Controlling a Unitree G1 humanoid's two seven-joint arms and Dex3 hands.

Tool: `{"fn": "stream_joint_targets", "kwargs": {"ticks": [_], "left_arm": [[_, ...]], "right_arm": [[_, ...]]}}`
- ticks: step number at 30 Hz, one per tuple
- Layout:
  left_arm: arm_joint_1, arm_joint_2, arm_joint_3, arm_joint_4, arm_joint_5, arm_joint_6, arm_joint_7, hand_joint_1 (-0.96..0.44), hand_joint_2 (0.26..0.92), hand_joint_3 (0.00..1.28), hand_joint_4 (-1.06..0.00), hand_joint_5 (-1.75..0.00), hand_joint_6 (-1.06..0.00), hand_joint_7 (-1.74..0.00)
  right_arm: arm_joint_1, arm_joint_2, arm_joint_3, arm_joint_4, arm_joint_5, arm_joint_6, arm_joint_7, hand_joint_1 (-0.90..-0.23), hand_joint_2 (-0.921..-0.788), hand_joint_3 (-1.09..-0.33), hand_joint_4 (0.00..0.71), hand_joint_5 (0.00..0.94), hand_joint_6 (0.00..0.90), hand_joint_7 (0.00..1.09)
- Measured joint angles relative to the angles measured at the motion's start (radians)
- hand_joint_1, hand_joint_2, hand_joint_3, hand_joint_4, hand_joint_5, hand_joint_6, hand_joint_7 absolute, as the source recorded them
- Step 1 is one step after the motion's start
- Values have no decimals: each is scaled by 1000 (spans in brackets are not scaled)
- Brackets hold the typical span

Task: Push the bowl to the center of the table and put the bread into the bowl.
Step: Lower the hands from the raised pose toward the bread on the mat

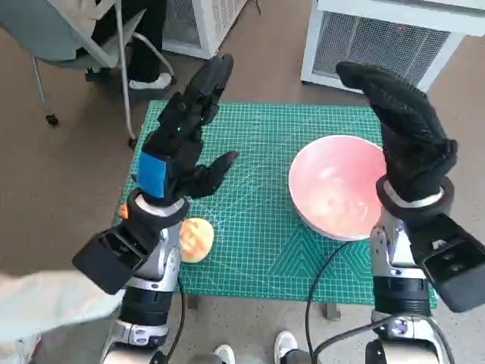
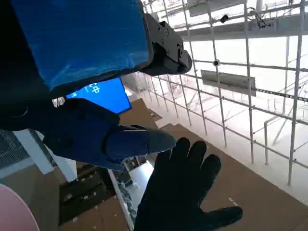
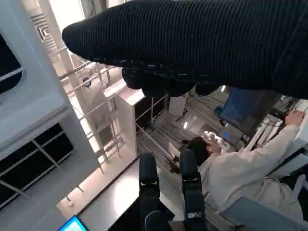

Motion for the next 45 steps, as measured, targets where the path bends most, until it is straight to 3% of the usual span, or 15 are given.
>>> {"fn": "stream_joint_targets", "kwargs": {"ticks": [23, 27, 31, 35, 38, 45], "left_arm": [[1, -11, 0, 0, -6, 4, 1, -509, 921, 372, -274, 0, -416, -50], [3, -17, 1, 0, -8, 3, 4, -512, 921, 369, -277, -2, -420, -53], [10, -18, 7, 0, -9, 1, 12, -517, 921, 367, -280, -3, -426, -57], [16, -17, 12, 0, -9, 0, 20, -520, 921, 367, -281, -3, -429, -60], [19, -16, 17, 0, -9, -1, 20, -521, 921, 367, -283, -3, -426, -59], [22, -14, 21, 0, -9, -1, 21, -522, 921, 368, -284, -3, -422, -59]], "right_arm": [[19, -10, -10, 27, 11, -3, 5, -568, -921, -754, 275, 0, 148, 343], [21, -44, -49, 68, 29, -23, 15, -574, -921, -764, 270, 0, 138, 344], [24, -86, -122, 151, 23, -65, -8, -579, -921, -765, 267, 0, 127, 345], [29, -126, -194, 256, 8, -101, -79, -578, -921, -768, 259, 0, 122, 345], [29, -152, -236, 357, -22, -117, -141, -574, -921, -771, 255, 0, 123, 346], [30, -179, -269, 487, -61, -148, -221, -570, -921, -776, 253, 0, 123, 345]]}}
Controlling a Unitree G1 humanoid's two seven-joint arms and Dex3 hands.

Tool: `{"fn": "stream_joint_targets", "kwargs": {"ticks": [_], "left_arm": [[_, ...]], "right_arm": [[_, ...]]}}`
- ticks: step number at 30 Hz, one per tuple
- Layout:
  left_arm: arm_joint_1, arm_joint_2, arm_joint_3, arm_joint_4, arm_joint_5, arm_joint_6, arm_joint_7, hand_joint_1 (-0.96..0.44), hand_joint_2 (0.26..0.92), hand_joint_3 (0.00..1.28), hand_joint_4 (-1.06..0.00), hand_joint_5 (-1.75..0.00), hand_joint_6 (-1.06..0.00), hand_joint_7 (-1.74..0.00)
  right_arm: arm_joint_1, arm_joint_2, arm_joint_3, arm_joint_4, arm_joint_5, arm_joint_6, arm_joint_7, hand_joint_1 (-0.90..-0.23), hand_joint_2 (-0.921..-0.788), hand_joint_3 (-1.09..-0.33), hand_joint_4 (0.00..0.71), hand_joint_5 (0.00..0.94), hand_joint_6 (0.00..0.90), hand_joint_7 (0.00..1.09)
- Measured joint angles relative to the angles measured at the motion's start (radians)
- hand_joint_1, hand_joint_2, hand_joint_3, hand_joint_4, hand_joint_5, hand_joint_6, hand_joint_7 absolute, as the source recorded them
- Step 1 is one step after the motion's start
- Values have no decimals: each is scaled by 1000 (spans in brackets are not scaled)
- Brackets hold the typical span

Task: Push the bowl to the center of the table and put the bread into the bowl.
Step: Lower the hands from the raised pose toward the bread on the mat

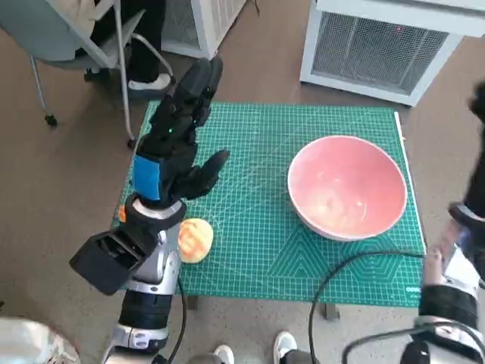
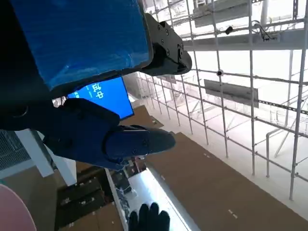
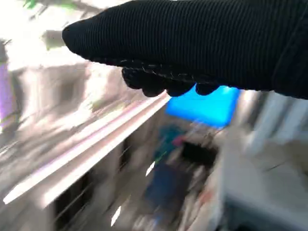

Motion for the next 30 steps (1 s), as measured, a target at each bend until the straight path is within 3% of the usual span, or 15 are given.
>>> {"fn": "stream_joint_targets", "kwargs": {"ticks": [3, 8, 17, 21, 30], "left_arm": [[0, -1, -1, 0, 0, 0, -1, -521, 921, 366, -281, -1, -407, -52], [0, 6, 2, 0, -2, 1, -9, -518, 921, 365, -279, 0, -393, -46], [0, 22, 16, 1, -18, 4, -18, -506, 921, 360, -276, 0, -386, -43], [0, 27, 19, 1, -22, 9, -24, -500, 921, 357, -276, 0, -386, -44], [6, 39, 26, 0, -38, 22, -32, -494, 921, 354, -276, 0, -387, -43]], "right_arm": [[-8, -4, -4, 49, -5, -7, -16, -551, -921, -822, 211, 0, 105, 334], [-15, -31, -33, 214, 4, 69, -42, -507, -921, -869, 166, 0, 87, 319], [-15, -27, -33, 373, -12, 186, -88, -477, -921, -891, 167, 4, 108, 261], [-19, -15, -16, 403, -39, 240, -116, -498, -921, -873, 172, 5, 110, 245], [-37, 48, 8, 436, -50, 374, -137, -498, -921, -857, 182, 3, 129, 202]]}}
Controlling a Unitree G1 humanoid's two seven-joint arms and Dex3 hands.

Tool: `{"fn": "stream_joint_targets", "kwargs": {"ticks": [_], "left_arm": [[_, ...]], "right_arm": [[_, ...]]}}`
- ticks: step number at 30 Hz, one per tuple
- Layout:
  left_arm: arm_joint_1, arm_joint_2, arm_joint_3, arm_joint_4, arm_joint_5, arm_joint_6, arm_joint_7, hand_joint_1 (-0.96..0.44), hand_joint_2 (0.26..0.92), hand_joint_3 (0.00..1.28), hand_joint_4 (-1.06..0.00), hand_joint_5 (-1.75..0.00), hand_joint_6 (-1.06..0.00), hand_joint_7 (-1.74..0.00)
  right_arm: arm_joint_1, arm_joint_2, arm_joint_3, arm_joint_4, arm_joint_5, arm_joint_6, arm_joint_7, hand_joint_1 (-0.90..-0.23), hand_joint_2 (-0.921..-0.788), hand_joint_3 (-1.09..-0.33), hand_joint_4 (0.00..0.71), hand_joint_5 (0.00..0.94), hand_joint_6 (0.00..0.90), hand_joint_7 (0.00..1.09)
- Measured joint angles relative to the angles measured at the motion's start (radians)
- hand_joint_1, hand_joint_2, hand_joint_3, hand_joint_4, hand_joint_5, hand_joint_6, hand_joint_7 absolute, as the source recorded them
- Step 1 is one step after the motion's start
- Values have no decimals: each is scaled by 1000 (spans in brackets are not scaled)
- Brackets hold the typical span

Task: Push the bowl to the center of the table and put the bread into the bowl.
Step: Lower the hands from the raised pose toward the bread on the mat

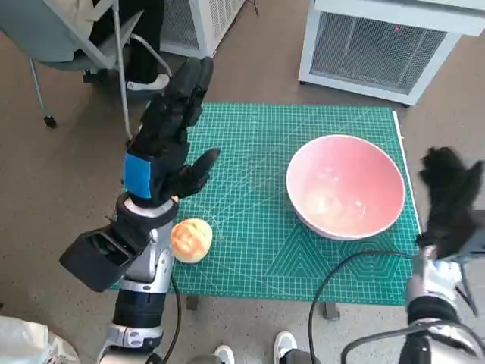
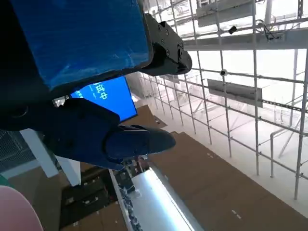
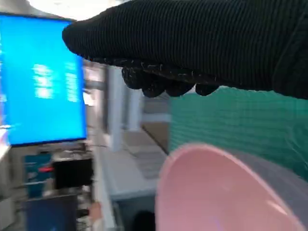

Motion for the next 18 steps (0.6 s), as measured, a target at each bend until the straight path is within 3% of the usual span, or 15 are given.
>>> {"fn": "stream_joint_targets", "kwargs": {"ticks": [7, 18], "left_arm": [[21, 8, 10, -28, -3, 16, 3, -497, 921, 344, -276, 0, -388, -43], [58, 16, 18, -59, 17, 22, 27, -523, 921, 340, -278, -1, -383, -36]], "right_arm": [[-23, 42, 18, 8, -28, 56, -1, -493, -921, -880, 196, 4, 158, 169], [-68, 101, 40, 9, -33, 85, 6, -504, -921, -891, 197, 2, 173, 156]]}}
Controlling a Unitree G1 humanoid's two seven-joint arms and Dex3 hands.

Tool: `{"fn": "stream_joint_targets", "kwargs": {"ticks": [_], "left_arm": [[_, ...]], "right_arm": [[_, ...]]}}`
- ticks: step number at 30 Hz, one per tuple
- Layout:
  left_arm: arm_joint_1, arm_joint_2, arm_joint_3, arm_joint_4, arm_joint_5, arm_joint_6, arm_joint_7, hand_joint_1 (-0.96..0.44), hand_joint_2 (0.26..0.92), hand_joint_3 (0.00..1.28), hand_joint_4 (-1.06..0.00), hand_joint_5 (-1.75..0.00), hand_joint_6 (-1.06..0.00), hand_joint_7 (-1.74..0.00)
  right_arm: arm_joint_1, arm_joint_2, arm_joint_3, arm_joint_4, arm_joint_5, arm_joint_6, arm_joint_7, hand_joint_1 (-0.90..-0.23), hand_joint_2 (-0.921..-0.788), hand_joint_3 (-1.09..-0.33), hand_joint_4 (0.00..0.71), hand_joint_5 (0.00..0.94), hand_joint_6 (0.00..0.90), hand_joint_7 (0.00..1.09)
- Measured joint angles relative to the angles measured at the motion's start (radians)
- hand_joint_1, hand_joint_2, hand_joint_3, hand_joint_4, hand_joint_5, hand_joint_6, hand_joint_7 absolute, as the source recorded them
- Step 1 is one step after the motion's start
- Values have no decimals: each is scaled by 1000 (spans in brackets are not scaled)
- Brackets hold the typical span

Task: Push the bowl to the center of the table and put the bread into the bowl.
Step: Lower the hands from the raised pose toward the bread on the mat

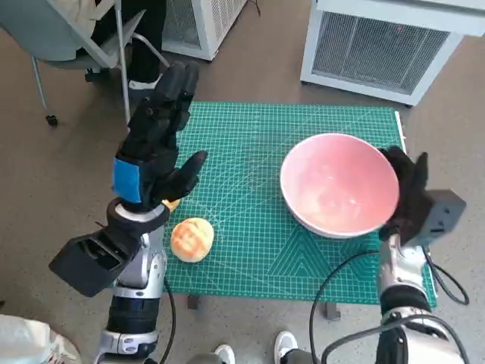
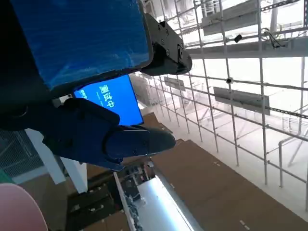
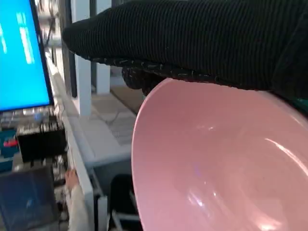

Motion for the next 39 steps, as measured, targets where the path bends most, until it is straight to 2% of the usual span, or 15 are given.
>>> {"fn": "stream_joint_targets", "kwargs": {"ticks": [8, 17, 26, 32, 39], "left_arm": [[24, 8, 5, -23, 13, 0, 13, -528, 921, 337, -292, -7, -384, -33], [56, 20, 17, -39, 15, 0, 26, -529, 921, 330, -292, -4, -390, -32], [70, 33, 26, -59, 24, 0, 38, -524, 921, 327, -287, 0, -393, -28], [85, 38, 30, -67, 31, 0, 44, -526, 921, 326, -286, 0, -394, -26], [110, 79, 51, -90, 67, 7, 57, -534, 921, 331, -283, 0, -388, -18]], "right_arm": [[-36, 36, 22, 3, -32, 1, 3, -511, -921, -894, 196, 1, 172, 152], [-92, 86, 22, 6, -32, 37, -2, -492, -921, -906, 204, 6, 167, 148], [-160, 131, 23, 17, -34, 110, -42, -484, -921, -909, 194, 1, 185, 150], [-188, 136, 17, 21, -33, 135, -45, -476, -921, -915, 193, 0, 201, 152], [-201, 121, 18, 16, -35, 118, -45, -515, -921, -889, 185, 0, 208, 150]]}}
